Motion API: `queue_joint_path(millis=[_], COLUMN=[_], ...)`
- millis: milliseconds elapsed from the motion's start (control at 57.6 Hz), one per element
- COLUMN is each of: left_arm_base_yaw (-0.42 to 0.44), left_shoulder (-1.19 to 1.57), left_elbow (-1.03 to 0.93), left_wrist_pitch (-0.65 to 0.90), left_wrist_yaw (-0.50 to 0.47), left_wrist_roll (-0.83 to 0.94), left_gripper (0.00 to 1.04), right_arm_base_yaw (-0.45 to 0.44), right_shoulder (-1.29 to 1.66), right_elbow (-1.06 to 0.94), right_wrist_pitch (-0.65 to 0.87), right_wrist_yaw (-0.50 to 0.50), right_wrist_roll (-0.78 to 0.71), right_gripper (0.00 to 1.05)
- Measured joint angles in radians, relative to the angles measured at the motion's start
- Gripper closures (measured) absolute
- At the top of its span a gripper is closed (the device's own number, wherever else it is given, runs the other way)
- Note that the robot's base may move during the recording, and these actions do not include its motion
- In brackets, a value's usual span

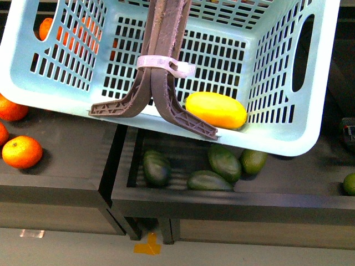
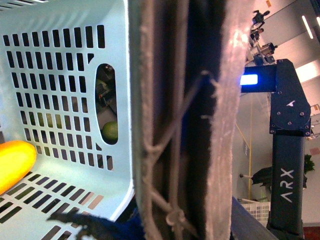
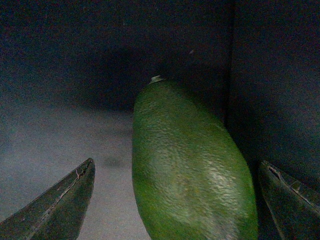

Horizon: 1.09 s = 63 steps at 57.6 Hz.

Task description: Pick mango and avocado into basket

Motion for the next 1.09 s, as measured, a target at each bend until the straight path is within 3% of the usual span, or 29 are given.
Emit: queue_joint_path(millis=[208, 417, 538, 955, 1094], left_arm_base_yaw=[0.0, 0.0, 0.0, 0.0, 0.0], left_shoulder=[0.0, 0.0, 0.0, 0.0, 0.0], left_elbow=[0.0, 0.0, 0.0, 0.0, 0.0], left_wrist_pitch=[0.0, 0.0, 0.0, 0.0, 0.0], left_wrist_yaw=[0.0, -0.002, -0.001, -0.001, -0.002], left_wrist_roll=[0.0, 0.0, 0.0, 0.0, 0.0], left_gripper=[0.91, 0.91, 0.91, 0.91, 0.91], right_arm_base_yaw=[0.014, 0.03, 0.032, 0.005, 0.0], right_shoulder=[0.019, 0.019, 0.0, -0.225, -0.418], right_elbow=[0.009, 0.0, -0.021, -0.13, -0.217], right_wrist_pitch=[-0.005, -0.006, -0.006, 0.007, 0.039], right_wrist_yaw=[-0.002, 0.004, 0.01, 0.001, -0.056], right_wrist_roll=[0.013, 0.024, 0.028, 0.123, 0.191], right_gripper=[0.1, 0.37, 0.47, 0.48, 0.48])
